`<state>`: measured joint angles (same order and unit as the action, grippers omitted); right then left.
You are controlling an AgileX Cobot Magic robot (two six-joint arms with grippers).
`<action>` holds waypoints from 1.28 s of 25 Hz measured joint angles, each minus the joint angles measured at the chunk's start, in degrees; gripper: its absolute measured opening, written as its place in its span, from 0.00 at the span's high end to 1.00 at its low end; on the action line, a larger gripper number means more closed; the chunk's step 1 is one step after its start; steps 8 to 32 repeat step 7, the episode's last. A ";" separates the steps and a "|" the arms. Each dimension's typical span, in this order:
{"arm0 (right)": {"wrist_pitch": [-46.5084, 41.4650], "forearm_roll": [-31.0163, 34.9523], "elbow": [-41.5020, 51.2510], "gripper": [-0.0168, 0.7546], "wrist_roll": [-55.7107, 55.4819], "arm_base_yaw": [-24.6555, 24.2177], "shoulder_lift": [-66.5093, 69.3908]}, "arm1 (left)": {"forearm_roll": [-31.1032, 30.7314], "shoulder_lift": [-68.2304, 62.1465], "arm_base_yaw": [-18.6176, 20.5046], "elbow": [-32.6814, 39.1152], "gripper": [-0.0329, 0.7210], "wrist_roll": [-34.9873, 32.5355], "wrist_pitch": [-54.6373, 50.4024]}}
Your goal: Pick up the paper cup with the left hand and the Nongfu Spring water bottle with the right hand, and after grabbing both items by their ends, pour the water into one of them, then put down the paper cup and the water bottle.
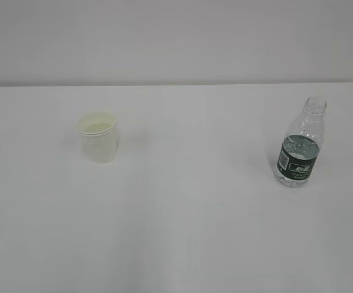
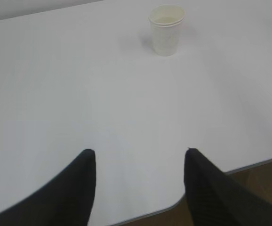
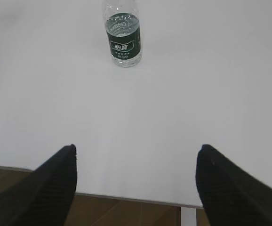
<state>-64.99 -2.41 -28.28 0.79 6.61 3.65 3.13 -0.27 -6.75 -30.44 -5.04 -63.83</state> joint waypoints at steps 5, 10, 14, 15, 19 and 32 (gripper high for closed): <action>0.00 0.00 0.00 0.22 0.00 0.00 0.00 | 0.00 0.00 0.00 0.00 0.43 0.00 0.00; 0.00 0.00 0.00 0.22 0.00 0.00 0.00 | -0.08 0.00 0.00 0.00 0.43 0.00 0.00; 0.00 0.00 0.00 0.22 0.00 0.00 0.00 | -0.08 0.00 0.00 0.00 0.43 0.00 0.00; 0.00 0.00 0.00 0.22 0.00 0.00 0.00 | -0.08 0.00 0.00 0.00 0.43 0.00 0.00; 0.00 0.00 0.00 0.22 0.00 0.00 0.00 | -0.08 0.00 0.00 0.00 0.43 0.00 0.00; 0.00 0.00 0.00 0.22 0.00 0.00 0.00 | -0.08 0.00 0.00 0.00 0.43 0.00 0.00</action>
